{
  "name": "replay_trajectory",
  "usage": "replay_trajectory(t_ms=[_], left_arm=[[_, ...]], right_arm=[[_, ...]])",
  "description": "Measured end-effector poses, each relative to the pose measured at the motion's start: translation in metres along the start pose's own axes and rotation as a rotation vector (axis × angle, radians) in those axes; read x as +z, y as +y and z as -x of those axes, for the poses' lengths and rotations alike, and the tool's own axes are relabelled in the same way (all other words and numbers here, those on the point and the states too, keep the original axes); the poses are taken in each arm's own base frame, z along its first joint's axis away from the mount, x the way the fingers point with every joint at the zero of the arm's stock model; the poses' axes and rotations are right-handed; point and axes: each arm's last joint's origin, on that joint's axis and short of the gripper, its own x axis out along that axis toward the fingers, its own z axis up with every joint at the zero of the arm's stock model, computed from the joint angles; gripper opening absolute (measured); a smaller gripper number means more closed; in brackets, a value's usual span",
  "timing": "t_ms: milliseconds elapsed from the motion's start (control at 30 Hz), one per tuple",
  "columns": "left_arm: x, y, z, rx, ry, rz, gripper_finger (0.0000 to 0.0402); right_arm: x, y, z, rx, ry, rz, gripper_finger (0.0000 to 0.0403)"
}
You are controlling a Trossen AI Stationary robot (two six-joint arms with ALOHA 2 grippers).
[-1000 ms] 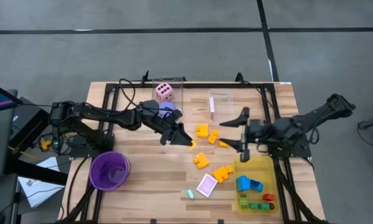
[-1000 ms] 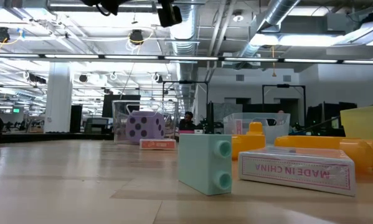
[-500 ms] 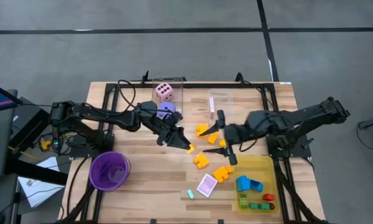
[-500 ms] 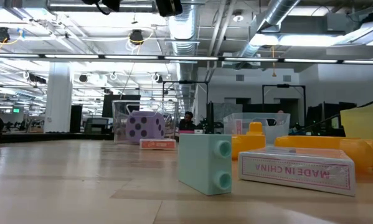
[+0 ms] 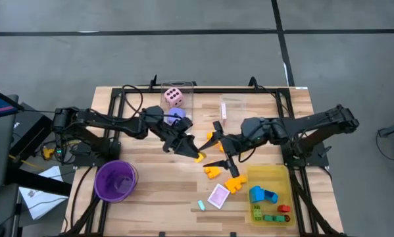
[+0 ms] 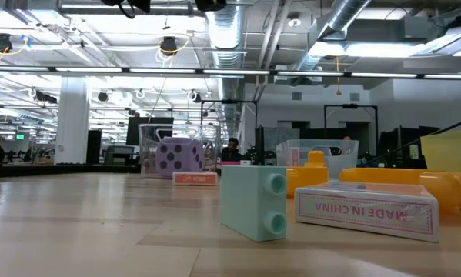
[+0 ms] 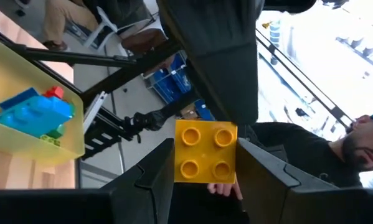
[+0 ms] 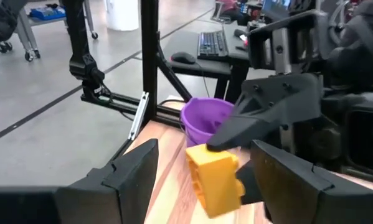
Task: Pick & Place Toys
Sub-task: Put the yellow game piece into the bin
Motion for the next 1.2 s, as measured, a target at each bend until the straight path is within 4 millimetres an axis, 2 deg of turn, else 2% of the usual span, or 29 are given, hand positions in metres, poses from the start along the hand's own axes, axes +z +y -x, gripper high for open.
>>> replay_trajectory(t_ms=[533,767,1200], left_arm=[[0.002,-0.004,0.000,-0.035,-0.011,-0.011,0.0143],[0.005,-0.003,0.002,-0.038,-0.024,-0.002,0.0143],[0.005,-0.003,0.002,-0.039,-0.015,-0.001,0.0143]], right_arm=[[-0.002,-0.009,0.001,-0.024,0.019,-0.011,0.0248],[-0.007,-0.013,-0.014,0.034,0.013,-0.051,0.0248],[-0.003,-0.017,-0.015,0.057,0.041,-0.060,0.0248]])
